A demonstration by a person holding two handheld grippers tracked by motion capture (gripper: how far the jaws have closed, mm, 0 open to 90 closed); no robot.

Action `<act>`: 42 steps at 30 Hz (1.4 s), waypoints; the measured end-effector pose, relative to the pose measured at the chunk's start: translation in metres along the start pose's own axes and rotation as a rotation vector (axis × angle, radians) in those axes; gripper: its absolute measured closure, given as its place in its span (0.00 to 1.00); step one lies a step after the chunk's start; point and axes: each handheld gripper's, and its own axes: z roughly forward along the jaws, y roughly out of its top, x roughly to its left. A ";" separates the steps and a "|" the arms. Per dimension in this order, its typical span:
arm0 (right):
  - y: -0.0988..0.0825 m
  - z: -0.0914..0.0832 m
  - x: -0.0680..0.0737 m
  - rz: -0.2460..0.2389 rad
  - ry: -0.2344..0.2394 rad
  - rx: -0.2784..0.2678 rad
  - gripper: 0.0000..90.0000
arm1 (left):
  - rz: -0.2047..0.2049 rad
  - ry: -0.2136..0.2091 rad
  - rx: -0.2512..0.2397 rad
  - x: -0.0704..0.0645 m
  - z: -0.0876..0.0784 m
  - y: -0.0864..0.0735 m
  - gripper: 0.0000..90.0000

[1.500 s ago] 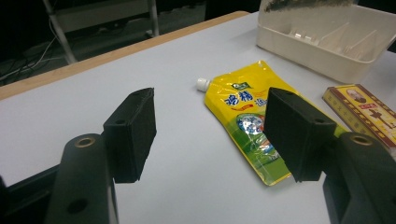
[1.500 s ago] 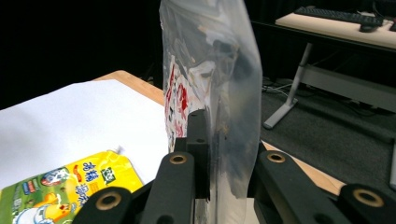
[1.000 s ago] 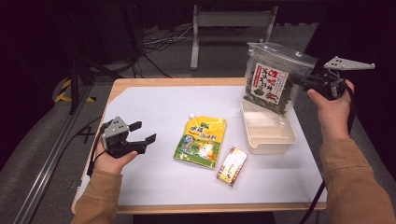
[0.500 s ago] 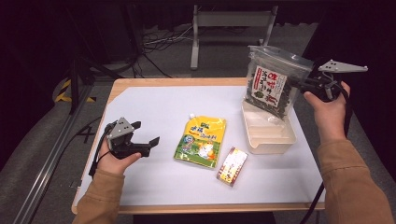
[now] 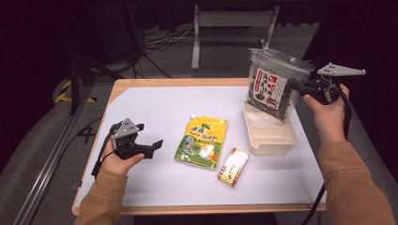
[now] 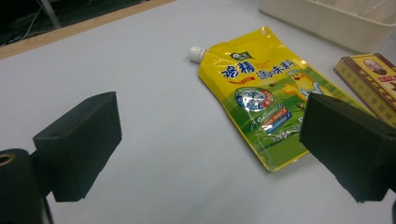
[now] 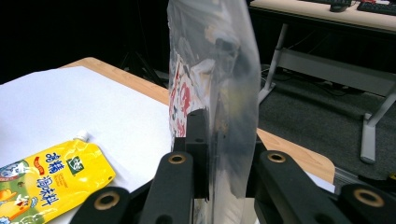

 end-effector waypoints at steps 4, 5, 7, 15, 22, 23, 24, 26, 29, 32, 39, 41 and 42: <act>-0.003 0.002 -0.001 -0.004 0.001 0.014 0.89 | -0.035 -0.022 0.044 0.000 0.002 0.000 0.10; -0.005 0.005 0.000 -0.016 0.002 0.036 0.89 | -0.034 -0.022 0.048 -0.001 0.002 0.000 0.10; -0.009 0.009 0.001 -0.030 0.000 0.071 0.89 | -0.030 -0.022 0.045 -0.001 0.003 0.000 0.10; -0.023 0.005 -0.012 0.044 0.001 0.068 0.89 | -0.020 -0.018 0.057 -0.001 0.008 -0.001 0.10; -0.029 0.005 -0.016 0.077 -0.020 0.080 0.90 | -0.019 -0.028 0.062 -0.003 0.011 -0.001 0.10; -0.030 0.005 -0.017 0.081 -0.022 0.082 0.90 | -0.016 -0.029 0.065 -0.003 0.012 0.000 0.10; -0.032 0.005 -0.018 0.092 -0.023 0.080 0.90 | -0.013 -0.026 0.065 -0.003 0.012 0.000 0.10; -0.036 0.004 -0.020 0.100 -0.020 0.075 0.90 | -0.018 -0.028 0.064 -0.003 0.013 0.000 0.10; -0.039 0.002 -0.020 0.111 -0.014 0.069 0.90 | -0.017 -0.032 0.068 -0.004 0.014 0.000 0.10; -0.038 0.002 -0.019 0.110 -0.010 0.074 0.90 | -0.012 -0.034 0.069 -0.004 0.015 0.001 0.10; -0.036 0.000 -0.018 0.119 -0.027 0.071 0.79 | -0.007 -0.039 0.074 -0.005 0.020 0.001 0.09; -0.037 -0.002 -0.019 0.135 -0.058 0.059 0.66 | -0.013 -0.040 0.072 -0.006 0.020 0.001 0.09; -0.038 -0.003 -0.020 0.146 -0.069 0.048 0.60 | -0.011 -0.041 0.074 -0.006 0.020 0.002 0.09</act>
